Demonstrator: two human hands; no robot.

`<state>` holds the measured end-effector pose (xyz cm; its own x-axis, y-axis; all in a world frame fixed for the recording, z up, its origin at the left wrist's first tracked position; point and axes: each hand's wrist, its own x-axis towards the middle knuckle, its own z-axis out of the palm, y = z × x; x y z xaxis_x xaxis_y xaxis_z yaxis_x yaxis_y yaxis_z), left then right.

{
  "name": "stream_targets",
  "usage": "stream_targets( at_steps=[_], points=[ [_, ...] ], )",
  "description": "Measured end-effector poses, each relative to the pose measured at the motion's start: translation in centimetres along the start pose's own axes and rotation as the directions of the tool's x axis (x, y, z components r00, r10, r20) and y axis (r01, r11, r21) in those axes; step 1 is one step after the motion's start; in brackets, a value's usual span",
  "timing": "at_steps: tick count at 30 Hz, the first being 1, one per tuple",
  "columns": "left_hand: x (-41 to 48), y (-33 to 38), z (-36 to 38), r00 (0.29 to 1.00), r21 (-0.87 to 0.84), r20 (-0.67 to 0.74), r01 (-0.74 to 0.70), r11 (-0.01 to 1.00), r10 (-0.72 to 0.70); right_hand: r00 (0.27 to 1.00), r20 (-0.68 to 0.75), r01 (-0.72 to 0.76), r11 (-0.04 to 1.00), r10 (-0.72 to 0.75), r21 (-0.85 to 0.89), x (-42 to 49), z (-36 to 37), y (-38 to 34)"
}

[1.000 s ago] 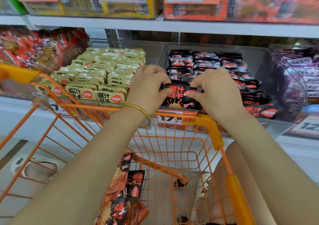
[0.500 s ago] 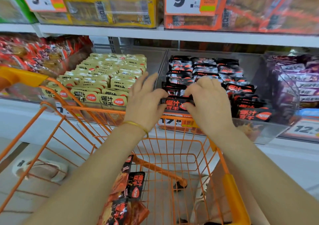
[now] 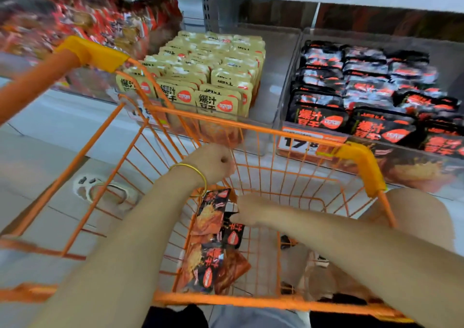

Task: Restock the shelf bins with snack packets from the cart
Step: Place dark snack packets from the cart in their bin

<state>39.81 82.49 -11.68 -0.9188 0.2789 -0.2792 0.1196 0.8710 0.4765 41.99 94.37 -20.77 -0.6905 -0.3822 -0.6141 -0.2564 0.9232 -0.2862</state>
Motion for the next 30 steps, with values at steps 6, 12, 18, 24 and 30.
stream_targets(
  at_steps=[6, 12, 18, 24, 30],
  points=[
    [0.4, -0.2, 0.6, 0.989, 0.244, 0.136, 0.024, 0.969, -0.059, 0.995, -0.079, -0.046, 0.993, 0.055, 0.107, 1.7, 1.8, 0.8],
    [0.0, 0.6, 1.1, 0.983, 0.250, 0.178, -0.010, 0.968, -0.035, 0.999, 0.033, -0.005, 0.969, -0.004, 0.245, 1.1, 2.8, 0.6],
    [-0.1, 0.2, 1.4, 0.969, 0.242, 0.248, -0.053, 0.969, -0.009, 0.970, 0.224, -0.173, 0.907, 0.090, 0.384, -0.7, -2.3, 0.1],
    [-0.4, 1.9, 1.8, 0.909, -0.035, 0.392, -0.139, 0.990, 0.142, 0.986, -0.132, 0.113, 0.990, -0.101, 0.080, -8.3, -8.8, 2.8],
    [-0.4, 5.2, 1.6, 0.949, -0.450, 0.143, -0.191, 0.872, 0.281, 0.760, -0.645, 0.347, 0.789, 0.081, 0.508, -13.4, -8.6, 6.6]
  ],
)
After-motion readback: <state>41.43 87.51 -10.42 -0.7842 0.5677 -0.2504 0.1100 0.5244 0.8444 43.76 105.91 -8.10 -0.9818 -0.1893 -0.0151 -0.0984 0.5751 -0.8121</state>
